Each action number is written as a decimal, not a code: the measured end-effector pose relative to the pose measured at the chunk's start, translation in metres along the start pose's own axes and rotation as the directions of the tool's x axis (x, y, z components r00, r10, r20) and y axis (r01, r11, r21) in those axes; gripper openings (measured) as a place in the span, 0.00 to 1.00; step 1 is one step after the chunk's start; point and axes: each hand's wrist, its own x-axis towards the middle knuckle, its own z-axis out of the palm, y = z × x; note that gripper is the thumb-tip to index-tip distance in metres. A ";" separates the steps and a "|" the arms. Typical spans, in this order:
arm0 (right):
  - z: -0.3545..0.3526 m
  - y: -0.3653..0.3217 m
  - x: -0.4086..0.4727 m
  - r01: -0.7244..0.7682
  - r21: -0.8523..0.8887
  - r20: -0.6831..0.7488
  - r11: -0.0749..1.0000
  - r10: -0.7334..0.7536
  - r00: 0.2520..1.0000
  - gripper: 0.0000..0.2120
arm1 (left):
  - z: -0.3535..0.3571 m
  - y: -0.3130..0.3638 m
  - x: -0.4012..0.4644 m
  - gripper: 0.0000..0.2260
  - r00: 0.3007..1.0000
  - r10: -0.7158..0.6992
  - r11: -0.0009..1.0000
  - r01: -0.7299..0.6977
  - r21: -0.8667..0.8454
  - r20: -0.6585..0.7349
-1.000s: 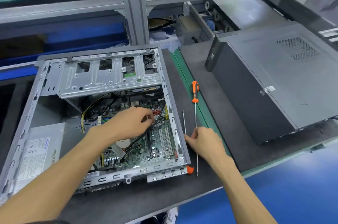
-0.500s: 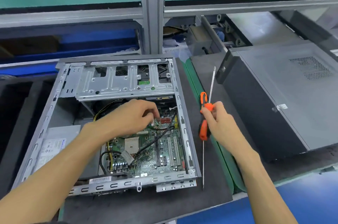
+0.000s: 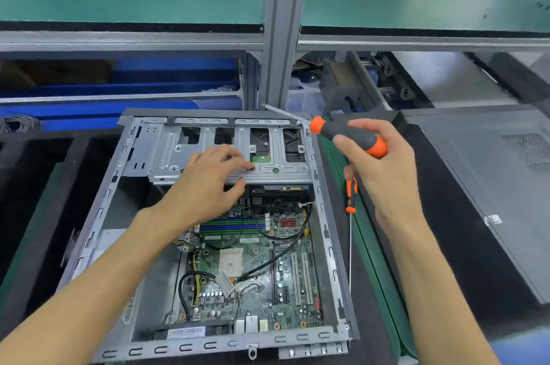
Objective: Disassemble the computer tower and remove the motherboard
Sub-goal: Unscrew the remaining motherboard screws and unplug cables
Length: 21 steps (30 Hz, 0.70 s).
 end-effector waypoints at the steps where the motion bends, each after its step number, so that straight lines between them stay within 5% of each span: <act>1: 0.004 -0.001 0.002 0.003 0.061 -0.030 0.998 -0.001 1.000 0.12 | 0.002 -0.002 -0.001 0.14 1.000 0.006 1.000 -0.006 -0.006 -0.014; 5: 0.017 -0.006 0.016 0.025 0.274 -0.133 0.962 0.012 0.991 0.16 | 0.009 -0.007 -0.005 0.13 0.997 0.029 0.998 -0.033 -0.054 -0.070; 8: 0.027 -0.012 0.028 0.021 0.401 -0.093 0.916 0.018 0.996 0.08 | 0.013 -0.007 -0.009 0.12 0.991 0.027 0.998 -0.034 -0.059 -0.129; 12: 0.049 -0.025 0.036 -0.085 0.726 0.035 0.682 0.086 0.996 0.14 | 0.017 -0.006 -0.013 0.17 0.981 -0.010 0.996 -0.008 -0.092 -0.193; 15: 0.072 -0.035 0.036 -0.085 0.767 0.073 0.636 0.045 0.996 0.08 | 0.018 -0.006 -0.013 0.17 0.980 -0.002 0.997 -0.012 -0.071 -0.199; 21: 0.107 -0.040 0.038 -0.038 0.733 0.080 0.679 -0.031 0.996 0.18 | 0.019 -0.008 -0.011 0.19 0.980 -0.010 0.997 -0.006 -0.080 -0.200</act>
